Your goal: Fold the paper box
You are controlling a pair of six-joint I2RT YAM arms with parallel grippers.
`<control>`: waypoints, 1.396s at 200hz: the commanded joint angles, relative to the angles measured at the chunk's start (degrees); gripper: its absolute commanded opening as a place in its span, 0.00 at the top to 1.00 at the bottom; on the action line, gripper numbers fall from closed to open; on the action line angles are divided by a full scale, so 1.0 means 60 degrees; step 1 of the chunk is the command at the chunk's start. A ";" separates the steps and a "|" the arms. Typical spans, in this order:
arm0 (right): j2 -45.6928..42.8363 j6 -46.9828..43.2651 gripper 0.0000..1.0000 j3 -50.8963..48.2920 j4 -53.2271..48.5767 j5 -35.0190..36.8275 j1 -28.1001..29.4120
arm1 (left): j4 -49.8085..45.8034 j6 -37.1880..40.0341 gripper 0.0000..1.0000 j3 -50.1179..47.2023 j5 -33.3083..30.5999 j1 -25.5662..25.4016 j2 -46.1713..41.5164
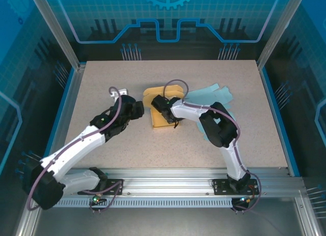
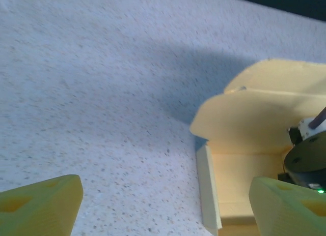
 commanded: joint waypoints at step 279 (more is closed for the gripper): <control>-0.1086 -0.0545 0.66 -0.0065 -0.1256 -0.0411 0.1292 | 0.0732 0.0454 0.14 -0.0613 -0.0078 0.0389 -0.0916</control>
